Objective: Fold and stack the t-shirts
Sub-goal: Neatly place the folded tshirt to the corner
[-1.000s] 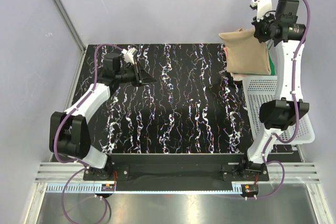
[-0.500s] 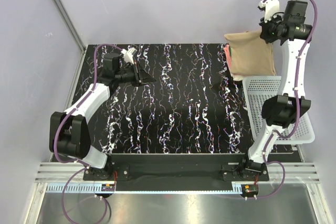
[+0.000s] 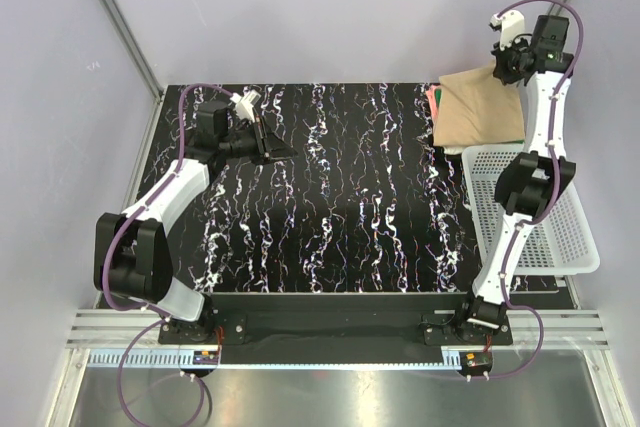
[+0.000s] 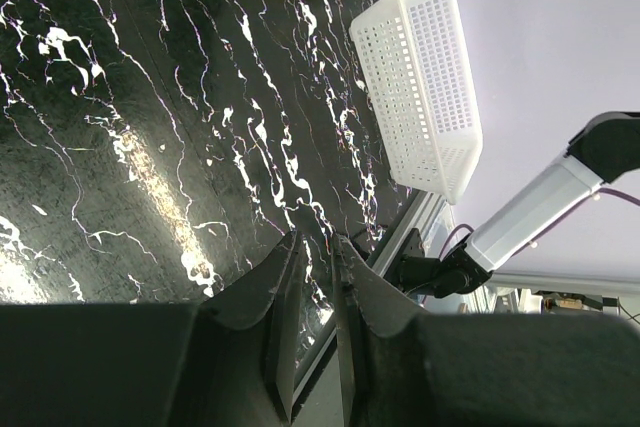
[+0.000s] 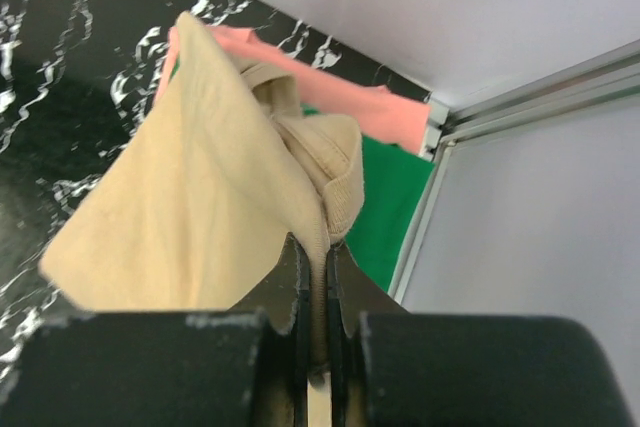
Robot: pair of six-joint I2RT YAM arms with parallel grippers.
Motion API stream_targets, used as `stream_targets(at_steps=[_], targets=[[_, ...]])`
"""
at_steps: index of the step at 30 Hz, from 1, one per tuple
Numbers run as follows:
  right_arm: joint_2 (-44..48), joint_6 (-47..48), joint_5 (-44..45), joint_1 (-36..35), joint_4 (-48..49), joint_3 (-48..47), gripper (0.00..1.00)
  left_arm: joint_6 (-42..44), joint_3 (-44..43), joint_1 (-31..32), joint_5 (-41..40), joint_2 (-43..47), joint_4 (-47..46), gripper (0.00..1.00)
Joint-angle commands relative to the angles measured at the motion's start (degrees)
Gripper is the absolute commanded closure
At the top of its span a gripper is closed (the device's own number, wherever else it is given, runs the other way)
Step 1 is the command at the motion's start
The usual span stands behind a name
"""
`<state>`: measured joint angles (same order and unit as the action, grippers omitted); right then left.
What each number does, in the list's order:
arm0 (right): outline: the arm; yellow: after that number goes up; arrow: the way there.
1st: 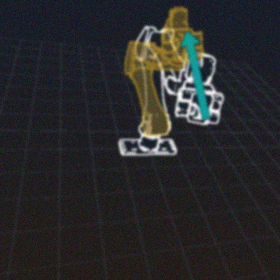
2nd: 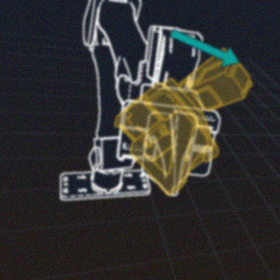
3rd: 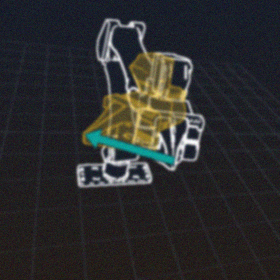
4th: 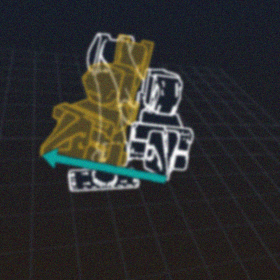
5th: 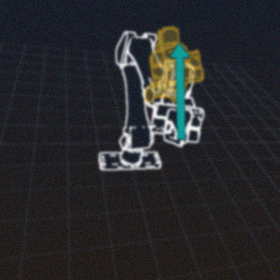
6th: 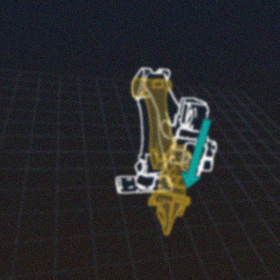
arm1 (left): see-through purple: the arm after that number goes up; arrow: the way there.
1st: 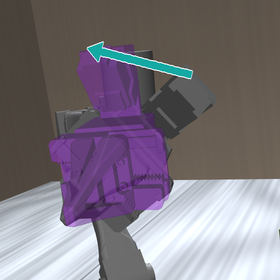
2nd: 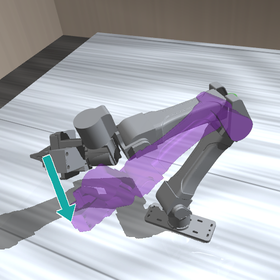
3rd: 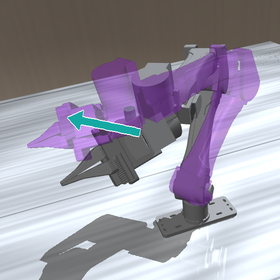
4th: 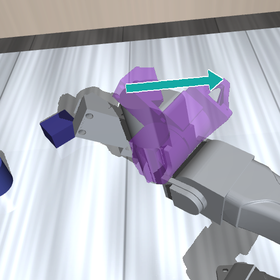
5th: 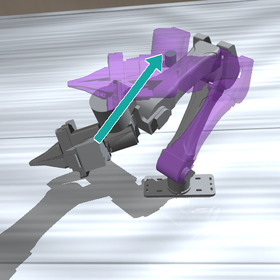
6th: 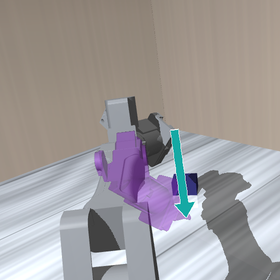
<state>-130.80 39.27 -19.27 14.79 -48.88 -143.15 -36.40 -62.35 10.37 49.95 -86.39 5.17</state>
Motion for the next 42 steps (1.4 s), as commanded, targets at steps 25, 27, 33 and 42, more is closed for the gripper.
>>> stream_targets(at_steps=[25,27,33,42], targets=[[-13.1,-3.0,-1.8,1.6,13.9,-13.5,0.95,-0.7,0.4,-0.4,2.4,0.1,-3.2,0.78],[-13.9,-3.4,-2.2,1.6,14.9,-13.5,0.95,-0.7,0.3,-0.4,2.5,0.2,-3.3,0.78],[-16.0,-4.5,5.8,1.6,20.1,-13.6,0.74,-0.9,0.2,-0.4,2.5,0.2,-3.2,0.78],[-12.5,-14.4,13.2,1.6,28.1,-8.0,0.36,-0.6,0.6,-0.4,2.5,1.5,-3.4,0.76]])
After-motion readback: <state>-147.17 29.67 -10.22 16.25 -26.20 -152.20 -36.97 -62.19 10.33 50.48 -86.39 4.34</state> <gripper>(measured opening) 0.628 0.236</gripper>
